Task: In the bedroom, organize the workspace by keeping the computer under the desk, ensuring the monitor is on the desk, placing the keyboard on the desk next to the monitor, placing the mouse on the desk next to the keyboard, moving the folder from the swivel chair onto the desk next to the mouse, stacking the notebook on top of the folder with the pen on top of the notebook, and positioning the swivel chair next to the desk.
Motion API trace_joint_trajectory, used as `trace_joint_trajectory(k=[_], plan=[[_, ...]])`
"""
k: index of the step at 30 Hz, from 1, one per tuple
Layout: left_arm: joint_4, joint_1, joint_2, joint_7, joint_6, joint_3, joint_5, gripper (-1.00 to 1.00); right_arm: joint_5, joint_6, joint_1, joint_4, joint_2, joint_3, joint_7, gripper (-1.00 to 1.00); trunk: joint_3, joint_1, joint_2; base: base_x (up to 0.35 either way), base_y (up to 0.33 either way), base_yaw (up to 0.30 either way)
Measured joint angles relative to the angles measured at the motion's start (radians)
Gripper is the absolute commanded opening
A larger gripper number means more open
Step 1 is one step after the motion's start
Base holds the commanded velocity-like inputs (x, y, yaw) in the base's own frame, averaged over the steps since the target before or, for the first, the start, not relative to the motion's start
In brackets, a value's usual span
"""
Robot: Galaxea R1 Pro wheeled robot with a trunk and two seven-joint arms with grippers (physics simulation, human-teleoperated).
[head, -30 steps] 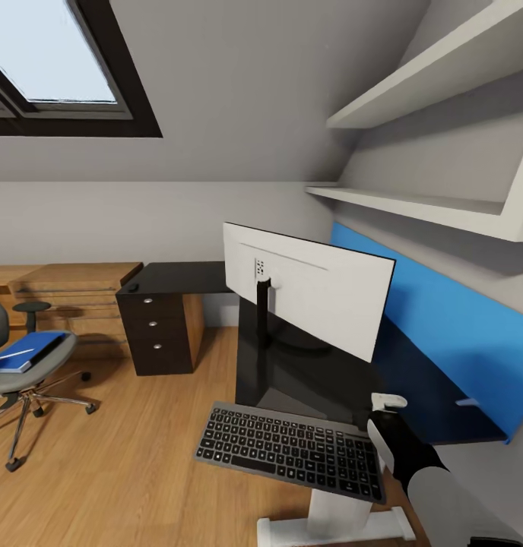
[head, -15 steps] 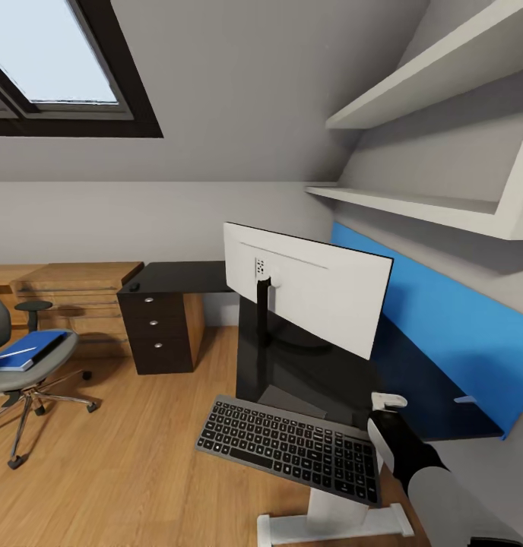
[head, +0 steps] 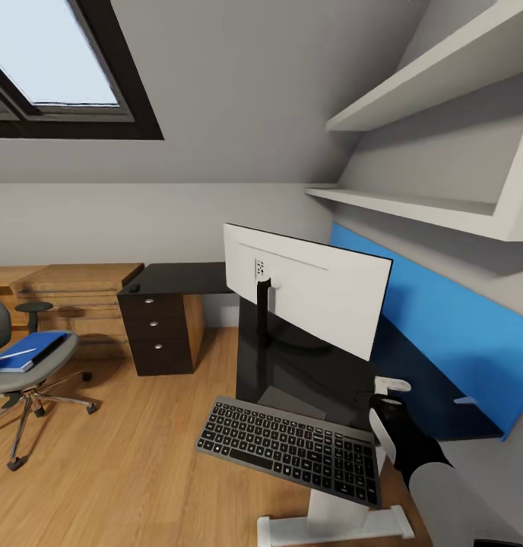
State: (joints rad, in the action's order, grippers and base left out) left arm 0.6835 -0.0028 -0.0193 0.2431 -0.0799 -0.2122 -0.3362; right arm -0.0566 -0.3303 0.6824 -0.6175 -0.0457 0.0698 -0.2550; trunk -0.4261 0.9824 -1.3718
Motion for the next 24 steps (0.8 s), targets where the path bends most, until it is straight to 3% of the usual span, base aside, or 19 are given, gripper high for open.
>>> trace_joint_trajectory(k=[15, 24], plan=[[0.000, 0.000, 0.000, 0.000, 0.000, 0.000, 0.000, 1.00, -0.005, -0.008, 0.000, -0.008, 0.001, 0.000, 0.000, 1.00, 0.023, 0.000, 0.000, -0.046, 0.000, 0.000], [0.000, 0.000, 0.000, 0.000, 0.001, 0.000, 0.000, 1.00, -0.065, -0.011, 0.000, -0.008, -0.001, 0.001, 0.002, 1.00, 0.038, 0.000, 0.000, -0.228, 0.000, 0.000]])
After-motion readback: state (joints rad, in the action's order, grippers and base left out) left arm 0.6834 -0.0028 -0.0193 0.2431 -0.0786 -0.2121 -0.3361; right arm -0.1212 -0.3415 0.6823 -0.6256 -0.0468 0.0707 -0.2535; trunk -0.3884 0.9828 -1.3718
